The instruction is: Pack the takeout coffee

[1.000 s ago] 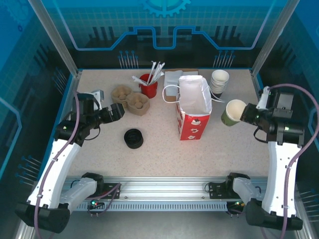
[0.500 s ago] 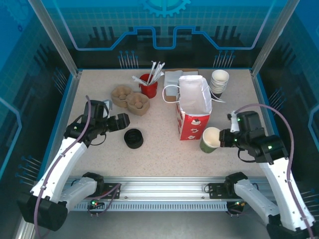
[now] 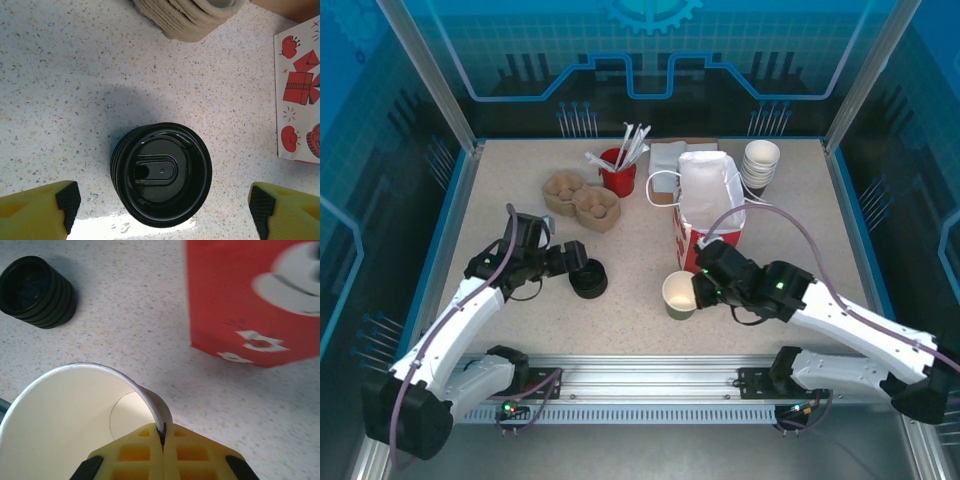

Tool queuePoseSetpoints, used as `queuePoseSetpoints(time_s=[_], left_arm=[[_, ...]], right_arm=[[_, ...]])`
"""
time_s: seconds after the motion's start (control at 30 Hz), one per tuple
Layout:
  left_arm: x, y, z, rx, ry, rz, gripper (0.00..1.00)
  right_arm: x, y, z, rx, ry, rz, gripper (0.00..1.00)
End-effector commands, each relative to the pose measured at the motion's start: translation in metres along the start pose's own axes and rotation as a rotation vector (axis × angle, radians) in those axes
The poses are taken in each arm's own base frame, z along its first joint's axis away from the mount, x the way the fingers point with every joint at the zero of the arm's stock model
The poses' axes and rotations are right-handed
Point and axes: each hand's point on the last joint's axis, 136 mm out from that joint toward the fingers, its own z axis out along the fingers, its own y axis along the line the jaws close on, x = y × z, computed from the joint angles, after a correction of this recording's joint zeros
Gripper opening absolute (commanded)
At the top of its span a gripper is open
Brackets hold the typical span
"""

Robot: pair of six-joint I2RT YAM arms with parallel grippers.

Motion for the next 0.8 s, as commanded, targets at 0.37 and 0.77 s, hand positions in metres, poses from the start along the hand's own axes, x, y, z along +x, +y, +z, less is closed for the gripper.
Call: queuePoseSetpoints(time_s=[0.37,0.77], left_arm=[[0.011,0.011,0.024,-0.017,0.014,-0.052,0.89],[0.015,0.016,0.035,-0.037,0.032,-0.063,0.87]], right_arm=[[-0.030,0.071,0.062,-0.078,-0.055,0.053,0.00],[-0.038,0.063,0.109,0.035,-0.031,0.066,0.00]])
